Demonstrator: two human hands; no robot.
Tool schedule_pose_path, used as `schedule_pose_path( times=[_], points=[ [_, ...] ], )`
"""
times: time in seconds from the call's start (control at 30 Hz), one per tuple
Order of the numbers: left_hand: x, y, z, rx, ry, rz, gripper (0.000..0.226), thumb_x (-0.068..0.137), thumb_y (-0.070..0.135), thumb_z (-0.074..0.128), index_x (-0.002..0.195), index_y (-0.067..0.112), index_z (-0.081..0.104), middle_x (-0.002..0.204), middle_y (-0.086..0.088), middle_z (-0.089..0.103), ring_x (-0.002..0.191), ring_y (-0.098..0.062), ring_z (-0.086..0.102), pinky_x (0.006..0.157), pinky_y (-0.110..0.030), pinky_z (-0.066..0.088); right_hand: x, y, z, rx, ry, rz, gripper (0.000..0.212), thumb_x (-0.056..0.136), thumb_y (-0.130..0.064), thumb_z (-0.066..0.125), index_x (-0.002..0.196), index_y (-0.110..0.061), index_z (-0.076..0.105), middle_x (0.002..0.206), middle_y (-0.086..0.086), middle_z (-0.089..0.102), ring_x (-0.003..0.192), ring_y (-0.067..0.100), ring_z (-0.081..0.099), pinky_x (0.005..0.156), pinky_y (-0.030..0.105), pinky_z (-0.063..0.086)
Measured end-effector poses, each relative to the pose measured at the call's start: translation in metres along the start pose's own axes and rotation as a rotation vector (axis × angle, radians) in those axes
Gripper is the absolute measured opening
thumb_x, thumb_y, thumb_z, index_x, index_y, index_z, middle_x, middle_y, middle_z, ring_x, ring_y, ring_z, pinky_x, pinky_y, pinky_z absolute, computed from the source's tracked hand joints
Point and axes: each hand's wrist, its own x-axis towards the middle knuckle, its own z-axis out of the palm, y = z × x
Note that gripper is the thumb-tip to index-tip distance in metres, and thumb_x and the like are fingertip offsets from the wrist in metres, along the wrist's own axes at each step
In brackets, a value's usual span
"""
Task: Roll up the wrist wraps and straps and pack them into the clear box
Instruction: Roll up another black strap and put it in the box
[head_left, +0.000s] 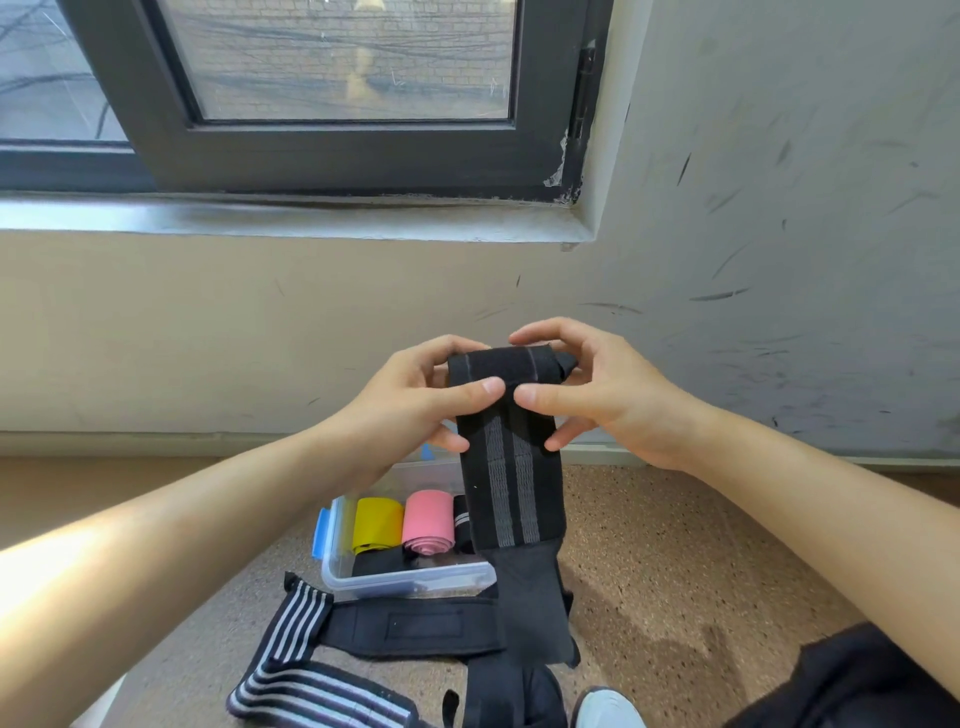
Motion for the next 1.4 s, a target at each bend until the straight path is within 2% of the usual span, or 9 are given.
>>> schedule_pose_path(
  times=[0.13, 0.33, 0.43, 0.57, 0.7, 0.87, 1.13, 1.33, 1.4],
  points=[
    [-0.002, 0.003, 0.003, 0.089, 0.040, 0.097, 0.034, 0.090, 0.002, 0.073, 0.120, 0.016, 0.064, 0.098, -0.004, 0.070, 0.083, -0.017, 0.070, 0.060, -0.025, 0.057, -0.001, 0.000, -0.002, 0.089, -0.150, 0.152, 0.049, 0.093, -0.047, 0.059, 0.130, -0.015, 0.063, 0.123, 0.016, 0.068, 0.103, 0.030, 0.072, 0.060, 0.039, 0.063],
    [-0.003, 0.001, 0.005, 0.116, 0.075, 0.181, 0.042, 0.086, -0.003, 0.075, 0.120, 0.017, 0.063, 0.102, -0.003, 0.070, 0.084, -0.017, 0.071, 0.057, -0.028, 0.058, 0.001, 0.002, 0.002, 0.155, -0.097, 0.071, 0.046, 0.091, -0.032, 0.065, 0.125, -0.003, 0.060, 0.104, 0.011, 0.065, 0.089, 0.023, 0.072, 0.052, 0.028, 0.058],
    [-0.003, 0.002, 0.003, 0.082, 0.041, 0.043, 0.041, 0.091, 0.006, 0.073, 0.126, 0.021, 0.061, 0.108, 0.002, 0.072, 0.090, -0.015, 0.073, 0.054, -0.029, 0.058, 0.001, 0.001, 0.001, 0.182, -0.076, 0.033, 0.043, 0.089, -0.025, 0.069, 0.127, -0.006, 0.061, 0.107, 0.011, 0.062, 0.094, 0.023, 0.070, 0.054, 0.027, 0.056],
    [-0.004, 0.002, -0.001, -0.047, -0.106, -0.135, 0.039, 0.089, 0.041, 0.067, 0.127, 0.032, 0.066, 0.115, 0.002, 0.075, 0.096, -0.018, 0.074, 0.060, -0.029, 0.057, 0.001, 0.001, 0.001, 0.169, -0.034, -0.019, 0.043, 0.082, -0.017, 0.074, 0.123, -0.011, 0.062, 0.100, 0.007, 0.066, 0.090, 0.019, 0.071, 0.059, 0.030, 0.058],
    [-0.002, 0.004, 0.000, -0.062, -0.043, -0.129, 0.048, 0.087, 0.052, 0.071, 0.123, 0.020, 0.067, 0.098, 0.003, 0.073, 0.084, -0.017, 0.073, 0.055, -0.025, 0.055, 0.001, 0.004, 0.004, 0.038, 0.007, -0.096, 0.041, 0.087, 0.001, 0.074, 0.124, -0.014, 0.063, 0.095, 0.002, 0.070, 0.089, 0.023, 0.070, 0.062, 0.033, 0.060],
    [-0.003, 0.001, -0.002, -0.069, 0.005, -0.073, 0.042, 0.084, 0.038, 0.078, 0.115, 0.012, 0.065, 0.092, -0.003, 0.073, 0.082, -0.021, 0.073, 0.054, -0.026, 0.054, -0.001, 0.002, 0.007, 0.004, 0.003, -0.090, 0.046, 0.085, 0.002, 0.076, 0.124, -0.020, 0.064, 0.105, 0.007, 0.069, 0.093, 0.019, 0.073, 0.059, 0.033, 0.061],
    [-0.005, 0.005, 0.004, -0.022, 0.092, 0.066, 0.039, 0.086, 0.001, 0.076, 0.122, 0.010, 0.063, 0.087, 0.002, 0.072, 0.066, -0.005, 0.066, 0.049, -0.015, 0.043, -0.001, 0.000, 0.007, 0.137, -0.132, 0.167, 0.047, 0.096, -0.053, 0.055, 0.133, -0.026, 0.063, 0.133, 0.018, 0.062, 0.110, 0.033, 0.068, 0.066, 0.040, 0.061],
    [-0.007, 0.002, 0.001, 0.061, 0.092, 0.158, 0.049, 0.081, -0.004, 0.079, 0.122, 0.015, 0.062, 0.101, 0.001, 0.074, 0.082, -0.007, 0.072, 0.063, -0.018, 0.054, 0.000, -0.001, 0.006, 0.150, -0.136, 0.113, 0.048, 0.092, -0.042, 0.062, 0.131, -0.013, 0.065, 0.129, 0.021, 0.065, 0.099, 0.023, 0.068, 0.065, 0.034, 0.061],
    [-0.006, 0.003, -0.002, 0.090, 0.074, 0.107, 0.052, 0.082, 0.003, 0.082, 0.126, 0.021, 0.060, 0.103, 0.006, 0.074, 0.083, -0.006, 0.071, 0.057, -0.020, 0.051, 0.000, 0.000, 0.004, 0.158, -0.124, 0.076, 0.046, 0.091, -0.035, 0.065, 0.131, -0.011, 0.065, 0.129, 0.019, 0.065, 0.101, 0.024, 0.069, 0.064, 0.032, 0.060]
  ],
)
